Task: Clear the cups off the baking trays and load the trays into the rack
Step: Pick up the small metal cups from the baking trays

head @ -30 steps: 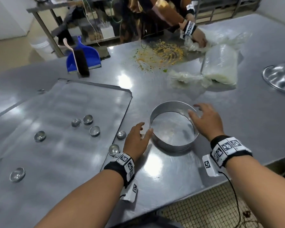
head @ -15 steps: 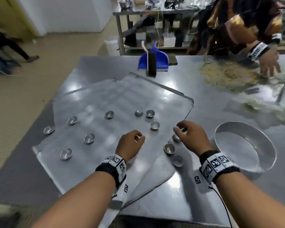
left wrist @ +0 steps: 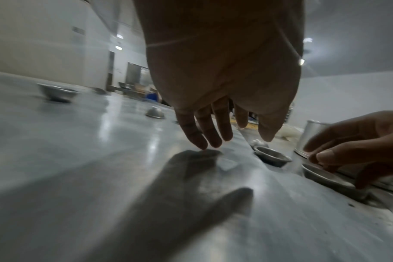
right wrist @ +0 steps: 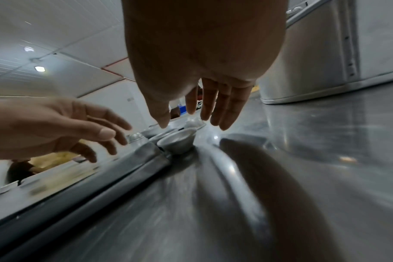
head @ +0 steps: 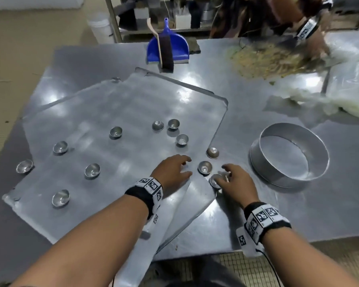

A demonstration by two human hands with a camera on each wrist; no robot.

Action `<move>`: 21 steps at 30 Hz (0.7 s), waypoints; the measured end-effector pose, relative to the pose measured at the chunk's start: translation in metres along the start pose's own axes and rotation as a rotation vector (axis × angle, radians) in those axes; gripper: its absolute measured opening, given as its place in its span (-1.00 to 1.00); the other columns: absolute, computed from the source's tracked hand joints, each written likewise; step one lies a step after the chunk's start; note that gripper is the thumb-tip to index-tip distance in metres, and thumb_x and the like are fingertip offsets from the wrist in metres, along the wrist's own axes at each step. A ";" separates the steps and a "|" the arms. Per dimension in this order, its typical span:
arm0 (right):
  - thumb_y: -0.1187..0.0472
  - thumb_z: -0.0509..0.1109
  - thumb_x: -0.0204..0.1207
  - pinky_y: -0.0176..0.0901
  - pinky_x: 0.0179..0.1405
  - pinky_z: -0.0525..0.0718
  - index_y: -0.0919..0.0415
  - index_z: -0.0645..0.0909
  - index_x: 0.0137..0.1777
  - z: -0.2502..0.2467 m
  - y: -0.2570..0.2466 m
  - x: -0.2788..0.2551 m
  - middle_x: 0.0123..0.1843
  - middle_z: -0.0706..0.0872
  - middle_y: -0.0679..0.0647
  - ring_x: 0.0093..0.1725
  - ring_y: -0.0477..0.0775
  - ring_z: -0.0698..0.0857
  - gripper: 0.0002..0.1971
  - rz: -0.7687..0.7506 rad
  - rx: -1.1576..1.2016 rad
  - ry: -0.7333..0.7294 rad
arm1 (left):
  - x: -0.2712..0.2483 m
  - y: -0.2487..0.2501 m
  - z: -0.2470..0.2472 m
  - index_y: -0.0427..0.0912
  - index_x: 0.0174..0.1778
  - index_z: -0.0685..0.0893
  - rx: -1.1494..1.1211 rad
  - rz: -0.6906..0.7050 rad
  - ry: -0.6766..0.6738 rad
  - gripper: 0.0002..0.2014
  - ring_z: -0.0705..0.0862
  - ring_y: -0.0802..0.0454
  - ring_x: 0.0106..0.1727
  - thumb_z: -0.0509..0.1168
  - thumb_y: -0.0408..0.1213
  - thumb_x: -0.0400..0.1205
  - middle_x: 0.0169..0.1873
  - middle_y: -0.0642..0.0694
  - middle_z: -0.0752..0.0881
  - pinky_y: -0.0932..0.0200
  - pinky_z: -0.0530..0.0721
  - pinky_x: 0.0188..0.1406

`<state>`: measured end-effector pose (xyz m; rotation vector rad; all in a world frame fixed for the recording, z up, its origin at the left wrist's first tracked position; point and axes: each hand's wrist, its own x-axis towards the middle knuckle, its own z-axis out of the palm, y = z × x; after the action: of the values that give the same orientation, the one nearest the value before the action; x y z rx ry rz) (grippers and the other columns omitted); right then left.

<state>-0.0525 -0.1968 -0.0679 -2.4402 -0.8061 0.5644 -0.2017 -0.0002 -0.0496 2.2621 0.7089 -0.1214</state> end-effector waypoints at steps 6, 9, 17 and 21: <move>-0.20 0.59 0.37 0.03 0.24 0.64 -0.02 0.62 0.42 0.005 0.004 -0.007 0.29 0.69 -0.04 0.31 0.04 0.64 -0.37 0.034 -0.018 -0.070 | 0.035 0.025 0.022 0.06 0.61 0.48 0.184 0.139 -0.070 -0.35 0.48 -0.03 0.49 0.41 0.05 0.57 0.45 0.04 0.59 -0.03 0.54 0.42; -0.22 0.58 0.34 0.04 0.19 0.64 -0.04 0.64 0.35 0.008 0.003 -0.007 0.25 0.69 -0.05 0.27 0.05 0.63 -0.41 0.011 -0.041 -0.088 | 0.046 0.029 0.027 0.08 0.59 0.49 0.232 0.170 -0.110 -0.33 0.47 -0.04 0.44 0.42 0.03 0.52 0.43 0.05 0.58 -0.06 0.57 0.37; -0.13 0.48 0.33 0.07 -0.03 0.67 -0.04 0.65 -0.02 0.010 0.005 -0.007 -0.08 0.66 -0.08 0.04 0.11 0.68 -0.72 -0.004 -0.046 -0.088 | 0.054 0.031 0.029 0.02 0.22 0.69 0.245 0.198 -0.132 -0.61 0.58 -0.07 0.20 0.33 0.02 0.49 0.16 0.01 0.66 -0.12 0.65 0.18; -0.13 0.51 0.44 0.00 0.22 0.63 -0.03 0.65 0.39 0.004 0.004 -0.004 0.26 0.72 -0.02 0.27 0.10 0.68 -0.48 0.016 -0.041 -0.040 | 0.048 0.032 0.021 -0.11 0.24 0.71 0.095 0.153 -0.064 -0.50 0.66 -0.06 0.13 0.33 0.02 0.42 0.11 -0.02 0.66 -0.12 0.67 0.17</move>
<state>-0.0561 -0.2007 -0.0726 -2.4818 -0.8221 0.6107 -0.1413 -0.0113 -0.0586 2.3824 0.5039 -0.1557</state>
